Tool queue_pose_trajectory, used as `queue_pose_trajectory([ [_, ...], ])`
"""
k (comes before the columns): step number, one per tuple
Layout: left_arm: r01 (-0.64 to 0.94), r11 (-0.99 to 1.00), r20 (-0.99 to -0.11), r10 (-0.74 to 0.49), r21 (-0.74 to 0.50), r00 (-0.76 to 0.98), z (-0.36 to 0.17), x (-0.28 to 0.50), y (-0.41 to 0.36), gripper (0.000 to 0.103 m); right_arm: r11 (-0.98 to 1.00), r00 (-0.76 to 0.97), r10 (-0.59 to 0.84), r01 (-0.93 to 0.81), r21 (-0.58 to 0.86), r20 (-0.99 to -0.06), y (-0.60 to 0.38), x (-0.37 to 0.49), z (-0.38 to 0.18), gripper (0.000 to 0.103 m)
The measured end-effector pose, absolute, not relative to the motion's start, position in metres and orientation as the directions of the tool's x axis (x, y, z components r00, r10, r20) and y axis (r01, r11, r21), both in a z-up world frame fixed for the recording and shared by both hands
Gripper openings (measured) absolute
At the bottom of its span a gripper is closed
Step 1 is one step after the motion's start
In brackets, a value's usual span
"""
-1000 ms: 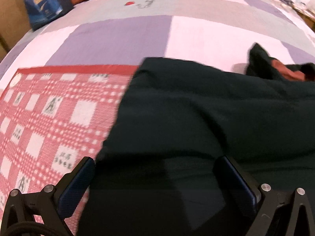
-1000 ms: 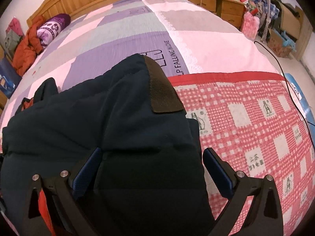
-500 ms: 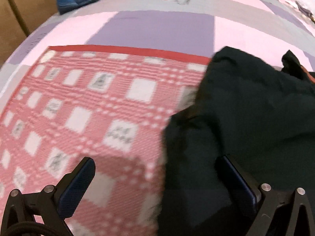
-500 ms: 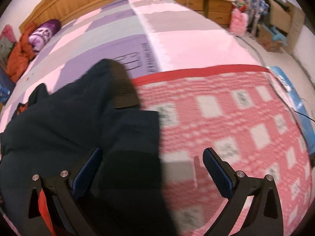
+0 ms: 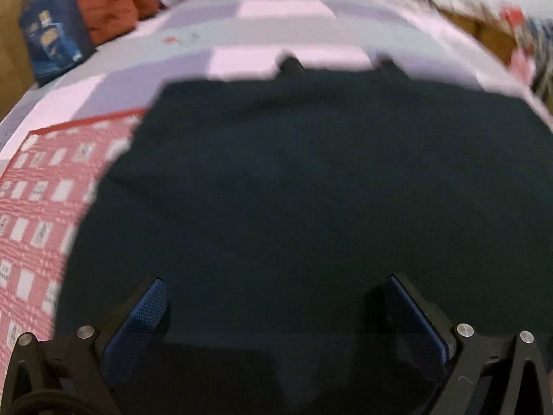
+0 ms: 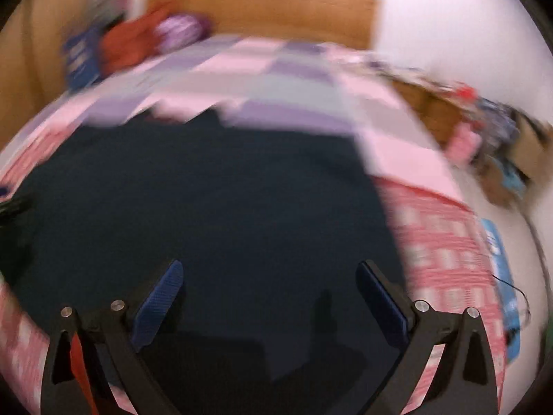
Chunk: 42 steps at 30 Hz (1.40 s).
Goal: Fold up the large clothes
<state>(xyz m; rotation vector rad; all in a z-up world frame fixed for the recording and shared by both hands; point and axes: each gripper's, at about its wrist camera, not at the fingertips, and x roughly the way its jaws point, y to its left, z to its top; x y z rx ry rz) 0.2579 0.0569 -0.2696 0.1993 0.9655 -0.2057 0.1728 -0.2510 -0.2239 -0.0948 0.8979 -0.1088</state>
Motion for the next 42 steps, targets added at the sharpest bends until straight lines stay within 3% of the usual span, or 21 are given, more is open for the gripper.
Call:
queue_pose_trajectory([
  [3,0.181,0.979,-0.864,-0.009,0.096,0.504,-0.289,0.254,0.100,0.103,0.980,0.554,-0.179,0.024,-0.199,-0.813,-0.243,0.161,-0.251,0.103],
  [7,0.020,0.983,-0.875,0.154,0.183,0.458,-0.285,0.248,0.173,0.103,0.922,0.415,-0.281,0.368,-0.122,-0.866,-0.366,0.120,-0.263,0.103],
  [10,-0.012,0.980,-0.872,0.181,0.197,0.455,-0.259,0.225,0.196,0.103,0.827,0.303,-0.410,0.522,-0.210,-0.860,-0.427,0.075,-0.242,0.102],
  [15,0.056,0.989,-0.870,0.093,0.137,0.485,-0.182,0.159,0.157,0.103,0.898,0.390,-0.370,0.381,-0.218,-0.843,-0.386,0.029,-0.177,0.102],
  [19,0.103,0.990,-0.872,0.036,0.098,0.488,-0.126,0.102,0.111,0.103,0.955,0.468,-0.237,0.276,-0.114,-0.852,-0.311,-0.002,-0.111,0.102],
  [25,0.136,0.990,-0.886,-0.083,-0.023,0.456,-0.068,0.045,0.074,0.103,0.956,0.484,-0.165,0.292,-0.020,-0.860,-0.207,-0.034,-0.040,0.103],
  [32,0.055,0.998,-0.913,-0.059,-0.040,0.404,-0.042,0.026,0.070,0.103,0.965,0.447,-0.063,0.254,0.059,-0.892,-0.155,-0.067,-0.001,0.103],
  [42,0.134,0.991,-0.879,-0.062,0.002,0.473,-0.001,0.009,0.051,0.103,0.980,0.464,-0.065,0.197,0.032,-0.884,-0.143,-0.086,0.018,0.103],
])
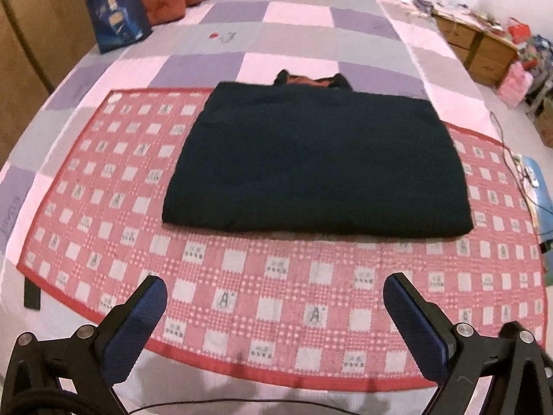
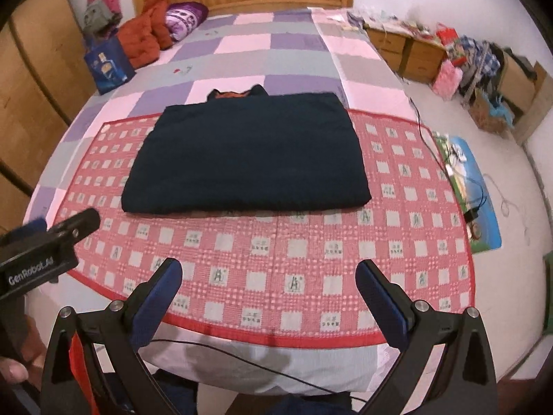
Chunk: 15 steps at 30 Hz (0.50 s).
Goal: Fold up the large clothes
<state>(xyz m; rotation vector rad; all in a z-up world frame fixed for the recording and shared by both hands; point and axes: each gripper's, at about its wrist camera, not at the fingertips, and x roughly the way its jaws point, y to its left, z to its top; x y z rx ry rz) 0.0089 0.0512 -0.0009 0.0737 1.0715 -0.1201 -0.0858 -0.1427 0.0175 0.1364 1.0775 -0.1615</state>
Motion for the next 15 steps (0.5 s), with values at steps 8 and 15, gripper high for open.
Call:
queue_pose_trajectory([
  [8,0.186,0.983,-0.875,-0.087,0.004,0.476,0.010,0.004,0.038,0.103,0.975,0.478,-0.053,0.216,0.059,-0.877,-0.142,-0.094,0.027,0.103],
  [15,0.206,0.978,-0.877,-0.093,0.007,0.471,0.010,0.008,0.030,0.103,0.969,0.481,-0.057,0.237,0.068,-0.875,-0.147,-0.093,0.030,0.103],
])
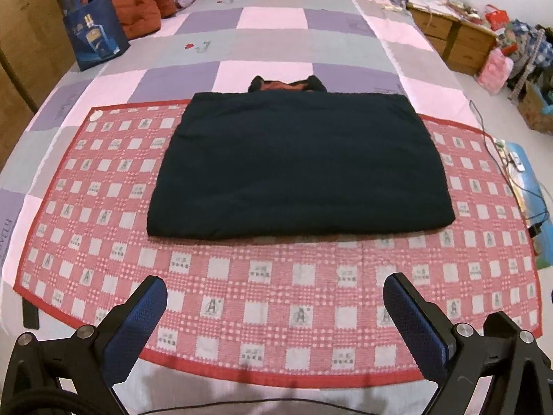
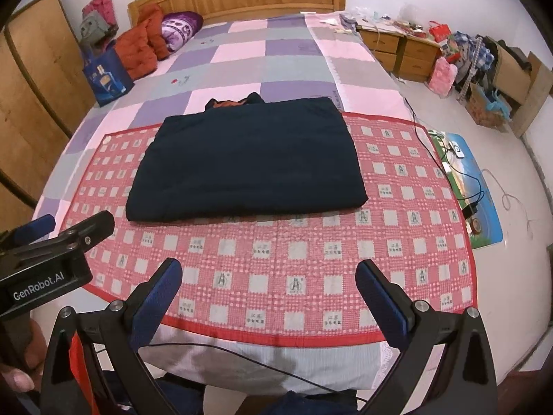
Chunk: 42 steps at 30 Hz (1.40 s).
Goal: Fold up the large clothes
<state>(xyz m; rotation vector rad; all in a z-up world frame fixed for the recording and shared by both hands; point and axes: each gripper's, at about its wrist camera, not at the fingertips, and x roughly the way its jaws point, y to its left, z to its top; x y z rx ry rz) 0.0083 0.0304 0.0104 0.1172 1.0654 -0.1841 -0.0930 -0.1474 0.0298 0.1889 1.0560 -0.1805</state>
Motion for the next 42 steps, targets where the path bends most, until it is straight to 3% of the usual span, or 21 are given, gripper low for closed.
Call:
queue_pose_trajectory([
  [42,0.233,0.972,-0.886,-0.115,-0.008,0.449,-0.004,0.032,0.019,0.103,0.969,0.456,-0.065,0.242,0.054,-0.887,-0.141,-0.063,0.020,0.103],
])
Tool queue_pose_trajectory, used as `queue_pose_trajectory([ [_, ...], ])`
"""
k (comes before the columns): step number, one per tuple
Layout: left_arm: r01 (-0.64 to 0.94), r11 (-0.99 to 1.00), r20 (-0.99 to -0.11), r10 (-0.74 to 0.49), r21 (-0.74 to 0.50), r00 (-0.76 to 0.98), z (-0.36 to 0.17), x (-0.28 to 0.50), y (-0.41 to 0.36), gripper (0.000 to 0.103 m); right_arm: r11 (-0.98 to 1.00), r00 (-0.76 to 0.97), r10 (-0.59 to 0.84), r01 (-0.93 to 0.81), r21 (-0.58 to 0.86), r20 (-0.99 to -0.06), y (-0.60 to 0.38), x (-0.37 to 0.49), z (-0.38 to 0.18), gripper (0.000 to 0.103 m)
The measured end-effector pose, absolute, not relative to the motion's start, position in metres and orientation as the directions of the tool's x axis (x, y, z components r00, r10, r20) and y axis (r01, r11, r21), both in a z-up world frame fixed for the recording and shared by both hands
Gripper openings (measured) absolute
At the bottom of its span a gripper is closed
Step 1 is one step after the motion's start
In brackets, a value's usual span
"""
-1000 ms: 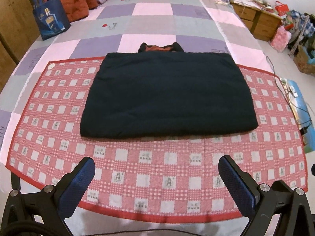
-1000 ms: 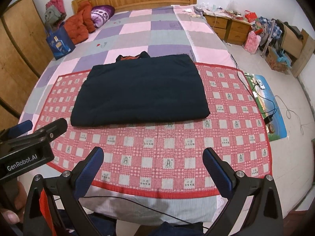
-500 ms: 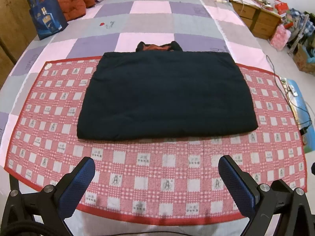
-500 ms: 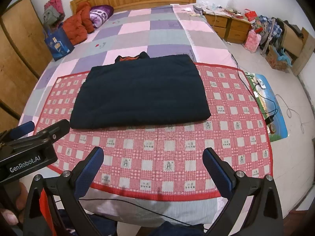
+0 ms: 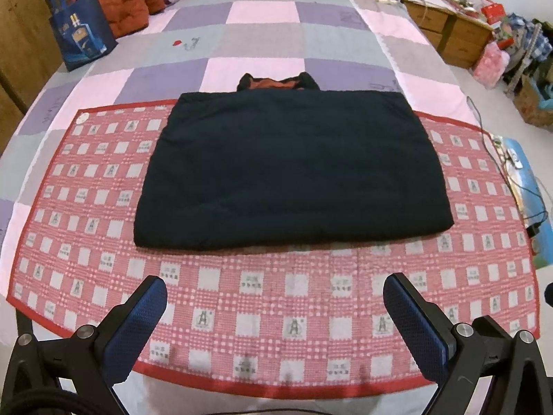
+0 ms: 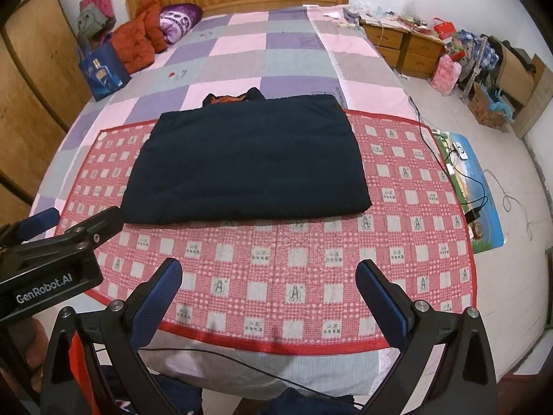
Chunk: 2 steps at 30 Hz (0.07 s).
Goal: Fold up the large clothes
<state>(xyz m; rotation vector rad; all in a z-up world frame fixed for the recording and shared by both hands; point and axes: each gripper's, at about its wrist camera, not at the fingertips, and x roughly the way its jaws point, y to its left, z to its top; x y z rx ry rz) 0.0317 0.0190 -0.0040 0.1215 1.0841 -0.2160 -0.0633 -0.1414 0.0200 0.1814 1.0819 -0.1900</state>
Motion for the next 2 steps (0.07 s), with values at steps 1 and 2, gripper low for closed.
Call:
queue_pose_trajectory([
  [1,0.235,0.972,-0.885,-0.115,-0.007,0.450,-0.0032,0.0313,0.0204,0.103,0.969,0.457,-0.064,0.242,0.055,-0.887,-0.1413,-0.0631,0.0200,0.103],
  [2,0.235,0.972,-0.884,-0.113,-0.004,0.454,-0.0026,0.0309,0.0210,0.103,0.969,0.458,-0.064,0.242,0.055,-0.886,-0.1410,-0.0628,0.0200,0.103],
])
